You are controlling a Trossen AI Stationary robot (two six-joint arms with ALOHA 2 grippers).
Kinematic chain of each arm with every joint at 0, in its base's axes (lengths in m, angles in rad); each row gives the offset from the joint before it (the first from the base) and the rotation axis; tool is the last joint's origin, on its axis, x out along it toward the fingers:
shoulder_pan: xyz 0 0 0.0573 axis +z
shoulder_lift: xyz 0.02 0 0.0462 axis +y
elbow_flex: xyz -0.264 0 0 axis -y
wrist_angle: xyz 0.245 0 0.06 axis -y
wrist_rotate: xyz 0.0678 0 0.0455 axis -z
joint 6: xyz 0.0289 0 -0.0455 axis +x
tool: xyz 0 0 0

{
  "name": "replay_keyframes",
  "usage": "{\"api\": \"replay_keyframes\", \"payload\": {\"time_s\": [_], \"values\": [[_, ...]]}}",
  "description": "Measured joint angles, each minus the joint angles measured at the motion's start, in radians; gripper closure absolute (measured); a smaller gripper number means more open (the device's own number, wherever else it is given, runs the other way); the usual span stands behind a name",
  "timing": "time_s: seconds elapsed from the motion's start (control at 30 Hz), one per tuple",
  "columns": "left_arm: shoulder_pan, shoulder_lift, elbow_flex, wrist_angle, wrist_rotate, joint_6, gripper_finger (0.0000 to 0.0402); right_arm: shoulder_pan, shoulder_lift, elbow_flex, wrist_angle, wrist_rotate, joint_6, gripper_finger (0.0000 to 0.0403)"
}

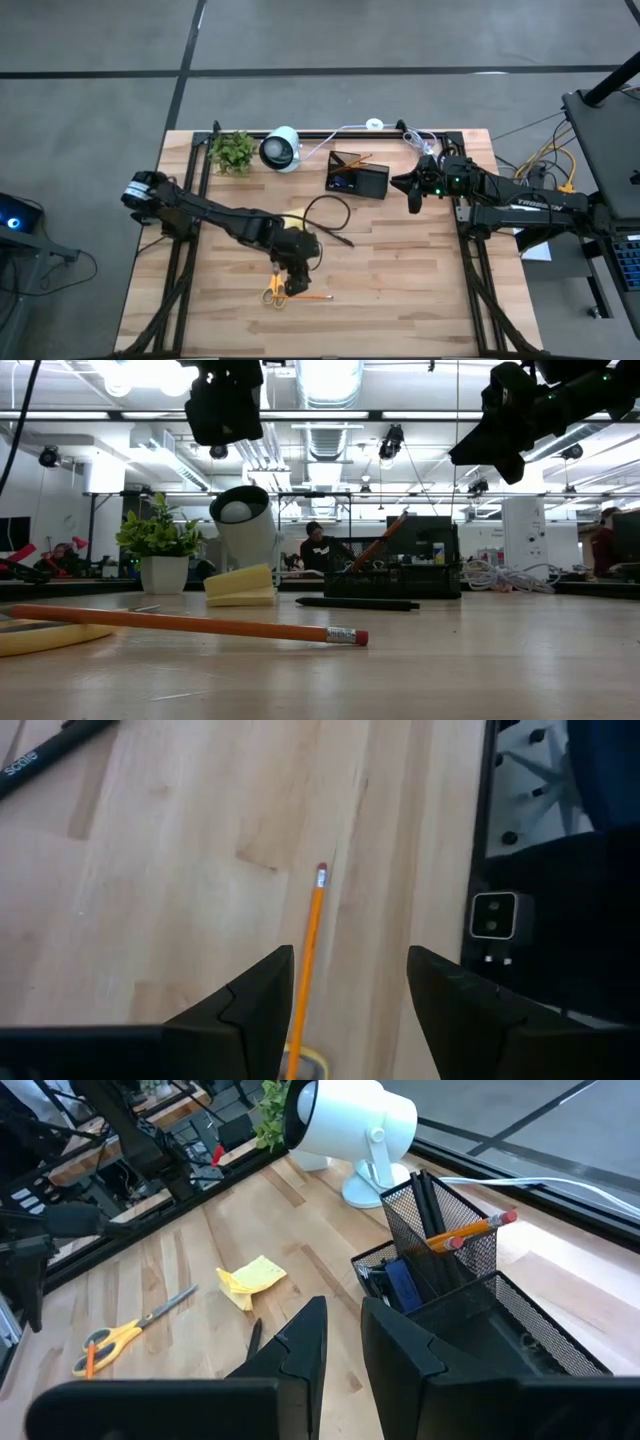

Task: Pick and place office supplies into organizer
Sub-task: Put the pencil into the desk organizer

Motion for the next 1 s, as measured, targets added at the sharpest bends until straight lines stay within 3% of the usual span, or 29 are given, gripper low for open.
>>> {"api": "replay_keyframes", "payload": {"time_s": [0.27, 0.5, 1.0], "values": [[-0.073, 0.021, -0.002, -0.015, -0.053, 0.004, 0.0221, 0.0, 0.0, 0.0, -0.008, 0.0, -0.019, 0.0346], [-0.144, 0.13, -0.002, -0.016, -0.073, 0.0, 0.0221, 0.0, 0.002, 0.0, -0.044, 0.0, -0.016, 0.0346], [-0.181, 0.227, -0.002, -0.032, -0.139, -0.009, 0.0221, 0.0, 0.002, -0.001, -0.064, 0.035, -0.023, 0.0346]]}}
